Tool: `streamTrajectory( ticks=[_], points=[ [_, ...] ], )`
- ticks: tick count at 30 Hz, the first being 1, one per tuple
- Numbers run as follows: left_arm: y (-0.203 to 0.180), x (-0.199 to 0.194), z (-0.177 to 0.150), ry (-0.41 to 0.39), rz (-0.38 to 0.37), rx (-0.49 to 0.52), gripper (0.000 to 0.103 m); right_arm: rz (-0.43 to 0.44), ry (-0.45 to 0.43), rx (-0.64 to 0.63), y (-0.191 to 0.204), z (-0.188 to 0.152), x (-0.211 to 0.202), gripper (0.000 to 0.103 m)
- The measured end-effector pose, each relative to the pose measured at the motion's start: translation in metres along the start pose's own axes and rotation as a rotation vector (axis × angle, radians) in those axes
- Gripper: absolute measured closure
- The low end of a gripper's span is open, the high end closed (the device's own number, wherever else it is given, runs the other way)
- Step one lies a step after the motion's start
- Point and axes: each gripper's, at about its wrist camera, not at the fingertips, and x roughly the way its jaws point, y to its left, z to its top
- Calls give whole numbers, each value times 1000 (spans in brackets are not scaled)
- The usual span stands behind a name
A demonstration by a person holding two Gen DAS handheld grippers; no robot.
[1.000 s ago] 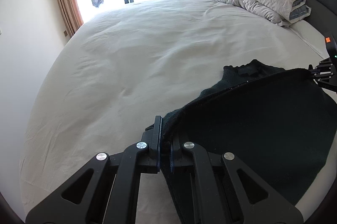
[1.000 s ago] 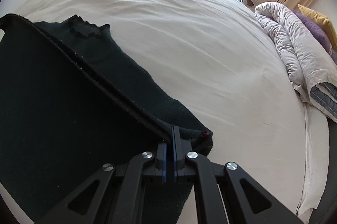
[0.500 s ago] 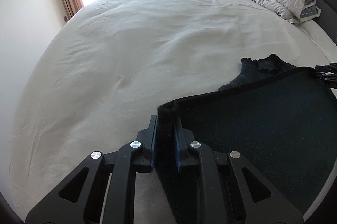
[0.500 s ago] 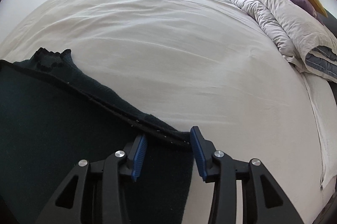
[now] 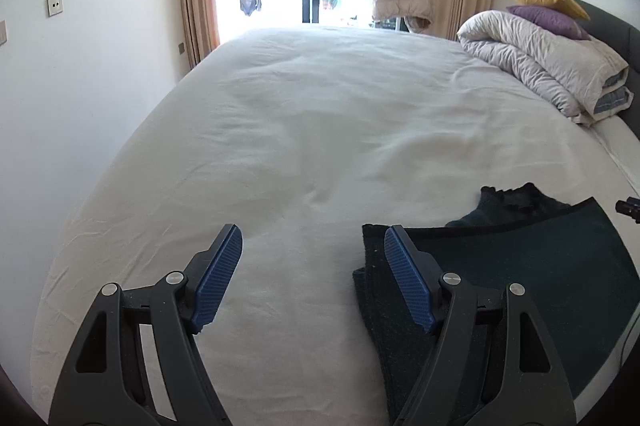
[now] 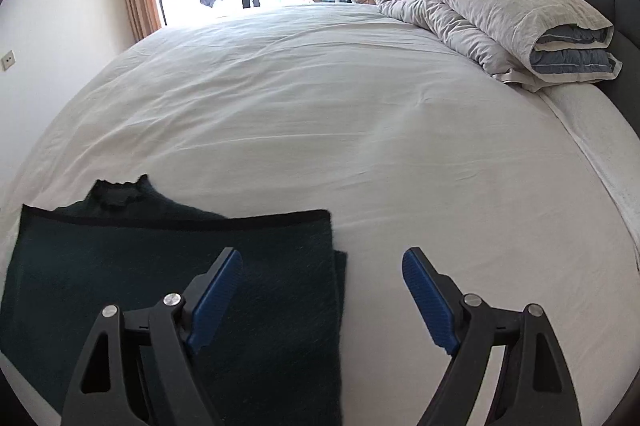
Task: Fold small clothes
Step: 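Open both tools and release the folded sweater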
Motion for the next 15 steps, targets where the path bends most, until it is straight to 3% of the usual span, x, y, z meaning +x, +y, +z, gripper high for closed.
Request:
streamTrajectory(
  ticks=[4, 8, 11, 13, 15],
  points=[
    [-29, -17, -8, -28, -57, 67, 30, 99, -10, -46, 31, -24, -16, 22],
    [-48, 12, -33, 92, -25, 116, 30, 138, 29, -76, 47, -51, -14, 23],
    [-41, 40, -58, 173, 38, 120, 29, 88, 79, -58, 28, -68, 4, 26],
    [-26, 41, -66, 168, -1, 51, 27, 74, 61, 24, 2, -75, 4, 26],
    [-19, 38, -65, 174, 6, 26, 27, 26, 63, 149, -29, -80, -2, 26]
  ],
)
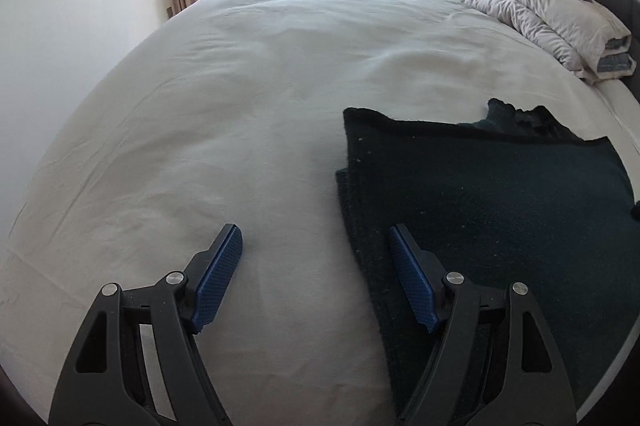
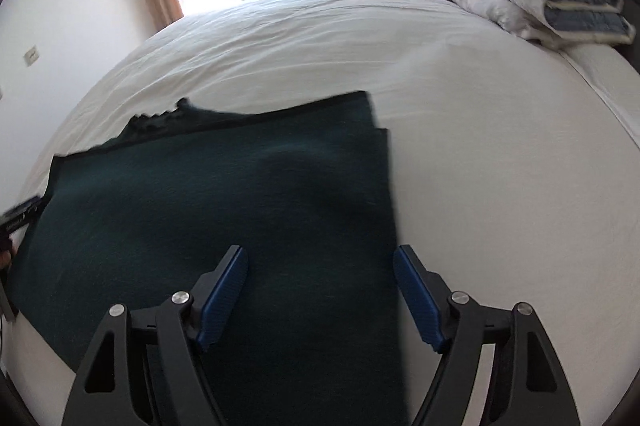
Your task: Fold small clothes
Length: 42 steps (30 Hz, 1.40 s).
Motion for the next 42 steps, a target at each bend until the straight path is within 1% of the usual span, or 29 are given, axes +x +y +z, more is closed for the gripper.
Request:
streamTrajectory(
  ticks=[2, 4, 6, 8, 10, 12, 14, 16, 17, 18, 19, 20, 21, 22, 23, 24, 25, 26, 27, 29, 30, 32, 34, 36, 37, 38, 39, 40, 42],
  points=[
    [-1, -7, -1, -13, 28, 22, 28, -11, -37, 123, -26, -3, -15, 26],
    [-1, -18, -3, -35, 61, 15, 28, 9, -93, 184, -37, -6, -36, 26],
    [3, -42, -2, -90, 90, -9, 28, 72, -152, 171, -29, -8, -58, 28],
    [-3, -69, -5, -150, 69, -14, 28, 166, -190, 125, -8, -10, -72, 28],
    [-16, -92, -13, -183, 35, -3, 28, 264, -194, 71, 18, -14, -75, 28],
    [-33, -104, -22, -194, 3, 11, 28, 336, -163, 14, 44, -19, -68, 28],
    [-49, -104, -35, -169, -25, 50, 28, 333, -124, -36, 63, -26, -52, 28],
    [-57, -90, -50, -116, -9, 68, 28, 303, -42, -47, 67, -34, -28, 28],
    [-58, -76, -57, -80, -6, 58, 28, 264, -15, -40, 62, -39, -17, 34],
    [-54, -63, -64, -36, -18, 42, 28, 256, -26, -33, 51, -45, -14, 47],
    [-45, -56, -69, -17, -60, 6, 27, 277, -52, -25, 42, -47, -17, 49],
    [-35, -55, -71, -19, -98, -35, 27, 272, -61, -4, 33, -48, -20, 50],
    [-28, -54, -70, -12, -111, -64, 27, 244, -62, 23, 24, -49, -24, 51],
    [-25, -55, -70, -10, -110, -74, 27, 236, -68, 44, 15, -50, -28, 52],
    [-24, -57, -70, -12, -104, -68, 27, 228, -71, 68, 10, -50, -32, 56],
    [-24, -58, -72, -14, -99, -63, 27, 198, -74, 90, 8, -49, -37, 57],
    [-23, -60, -72, -16, -93, -65, 27, 160, -84, 104, 9, -49, -45, 57],
    [-23, -64, -74, -22, -80, -69, 27, 145, -105, 109, 13, -50, -55, 56],
    [-23, -65, -75, -26, -65, -77, 27, 173, -130, 111, 19, -52, -65, 55],
    [-22, -79, -79, -48, -28, -110, 27, 290, -159, 113, 38, -57, -79, 55],
    [-21, -87, -80, -66, -26, -124, 27, 358, -147, 98, 52, -61, -79, 50],
    [-22, -108, -85, -90, -64, -158, 27, 459, -106, 36, 85, -69, -73, 49],
    [-29, -121, -92, -99, -116, -184, 27, 513, -64, 18, 106, -77, -59, 49],
    [-37, -123, -100, -79, -133, -167, 27, 512, -1, 50, 109, -84, -40, 48],
    [-41, -116, -102, -54, -126, -159, 27, 505, 24, 89, 104, -86, -31, 48],
    [-39, -108, -107, -27, -119, -166, 27, 526, 30, 132, 94, -88, -26, 50],
    [-36, -99, -112, -4, -129, -185, 27, 537, 23, 168, 84, -89, -26, 56],
    [-29, -95, -115, 1, -159, -219, 27, 518, 13, 191, 74, -92, -29, 56],
    [-22, -90, -115, -2, -175, -250, 27, 477, -20, 238, 52, -97, -35, 56]
  ],
)
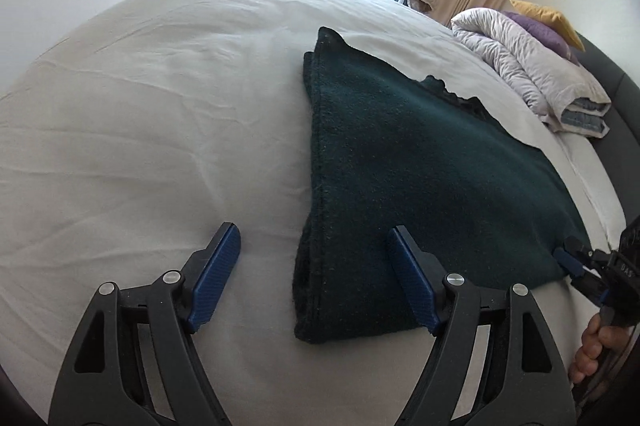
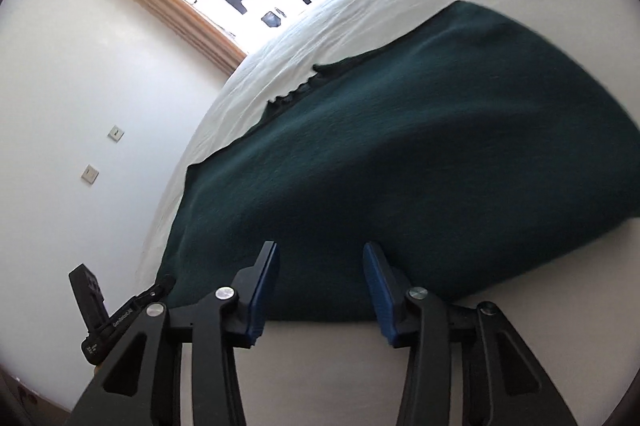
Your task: Fold small clothes
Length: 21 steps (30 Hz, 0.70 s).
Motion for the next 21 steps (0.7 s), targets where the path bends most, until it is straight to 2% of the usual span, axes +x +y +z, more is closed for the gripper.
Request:
streamTrajectory(
  ticks=[2, 3, 5, 7, 8, 9, 11, 16, 19, 21],
  points=[
    [2, 3, 2, -4, 2, -5, 27, -10, -47, 79, -24, -5, -16, 60],
    [4, 4, 3, -10, -3, -13, 27, -14, -63, 125, -36, -6, -21, 69],
    [8, 0, 2, -29, -2, -44, 27, -28, -91, 195, -52, -10, -35, 79],
    [17, -11, 0, -54, -6, -102, 27, -72, -134, 207, -52, -15, -47, 78],
    [24, -18, -3, -70, -14, -145, 27, -88, -154, 209, -49, -18, -53, 72],
    [31, -27, -7, -79, -27, -189, 27, -100, -182, 216, -47, -20, -61, 57],
    [44, -39, -17, -86, -81, -307, 27, -88, -242, 223, -37, -24, -71, 37],
    [52, -57, -43, -73, -227, -508, 21, 54, -220, 143, -5, -9, -65, 37],
    [40, -54, -48, -50, -285, -528, 14, 106, -177, 118, 18, 0, -44, 37],
    [32, -48, -43, -47, -287, -520, 9, 126, -146, 110, 27, 6, -33, 37]
  ],
)
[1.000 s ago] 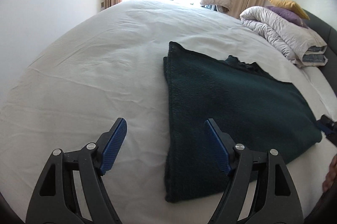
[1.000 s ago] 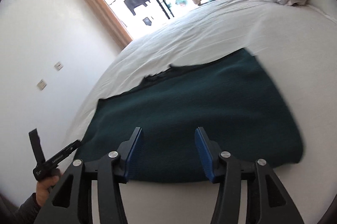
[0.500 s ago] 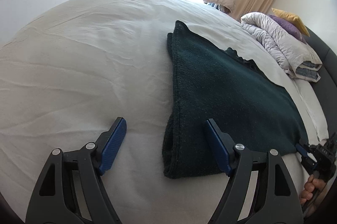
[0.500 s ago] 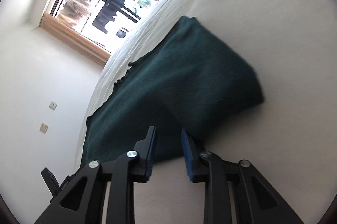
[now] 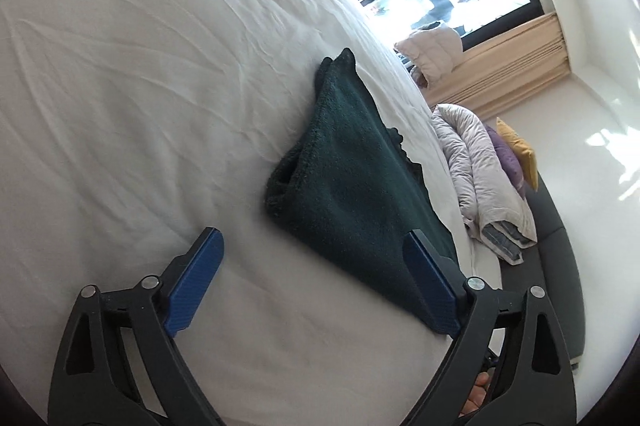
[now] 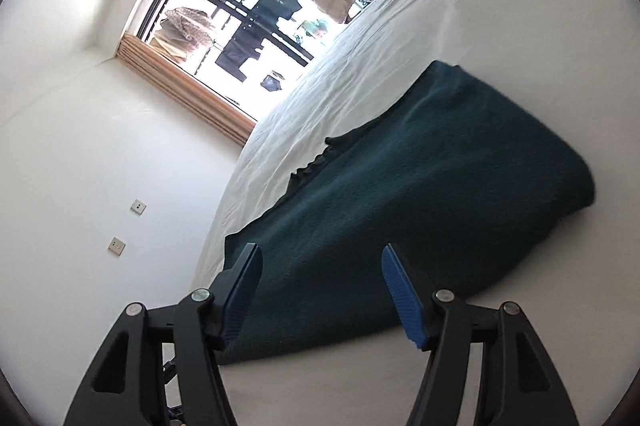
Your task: Fold small clothes
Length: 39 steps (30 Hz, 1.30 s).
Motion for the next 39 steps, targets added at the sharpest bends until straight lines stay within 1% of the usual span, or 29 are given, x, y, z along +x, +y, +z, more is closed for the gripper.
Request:
streamTrajectory(
  ticks=[1, 4, 5, 6, 7, 9, 11, 13, 15, 17, 19, 22, 23, 24, 25, 26, 27, 28, 29, 32, 33, 34, 36, 37, 39],
  points=[
    [-5, 6, 3, 5, -9, -8, 8, 9, 18, -3, 7, -1, 12, 37],
    [-5, 18, 22, 31, -59, -45, 8, 26, 55, -31, 16, 4, 21, 37],
    [-3, 27, 30, 64, -82, -45, 8, 24, 56, -39, 18, 9, 24, 37],
    [-1, 36, 35, 109, -84, -48, 8, 24, 56, -38, 17, 11, 26, 37],
    [1, 40, 39, 123, -85, -60, 8, 33, 55, -27, 13, 12, 24, 37],
    [-2, 47, 45, 115, -102, -75, 8, 46, 56, 4, 7, 16, 30, 37],
    [-7, 54, 45, 102, -102, -76, 9, 56, 68, 31, 3, 19, 39, 37],
    [-6, 61, 46, 71, -113, -124, 10, 57, 86, 36, 2, 20, 46, 37],
    [-3, 58, 42, 31, -125, -182, 11, 64, 107, 41, 1, 21, 54, 37],
    [-4, 58, 37, 11, -129, -202, 13, 61, 123, 45, 0, 22, 62, 37],
    [-6, 58, 31, -4, -110, -195, 16, 69, 143, 44, 3, 24, 71, 41],
    [-6, 60, 29, -9, -105, -200, 15, 63, 176, 49, 2, 25, 85, 46],
    [-6, 64, 30, -8, -110, -204, 16, 56, 190, 56, 0, 26, 90, 52],
    [-6, 68, 33, -5, -113, -202, 19, 43, 202, 63, -1, 27, 96, 56],
    [-7, 74, 36, -1, -106, -197, 33, 34, 209, 68, -3, 28, 100, 57],
    [-7, 80, 40, 11, -95, -195, 54, 32, 213, 71, -3, 30, 104, 58],
    [-4, 85, 44, 24, -92, -202, 65, 27, 216, 70, -3, 31, 107, 60],
    [1, 91, 45, 45, -87, -219, 81, 18, 222, 66, -3, 33, 110, 60],
    [5, 96, 47, 57, -87, -240, 88, 12, 228, 60, -2, 35, 113, 60],
    [5, 102, 49, 53, -88, -224, 90, -32, 264, 34, -4, 35, 124, 61],
    [3, 102, 48, 49, -88, -215, 91, -56, 280, 25, -5, 35, 128, 68],
    [2, 103, 48, 47, -88, -213, 92, -82, 291, 20, -7, 34, 131, 73],
    [2, 105, 49, 46, -93, -219, 93, -103, 304, 24, -12, 34, 133, 85],
    [1, 106, 49, 43, -92, -216, 93, -114, 309, 23, -14, 34, 134, 88],
    [-1, 103, 49, 36, -87, -204, 94, -146, 322, 19, -19, 34, 135, 103]
  ],
)
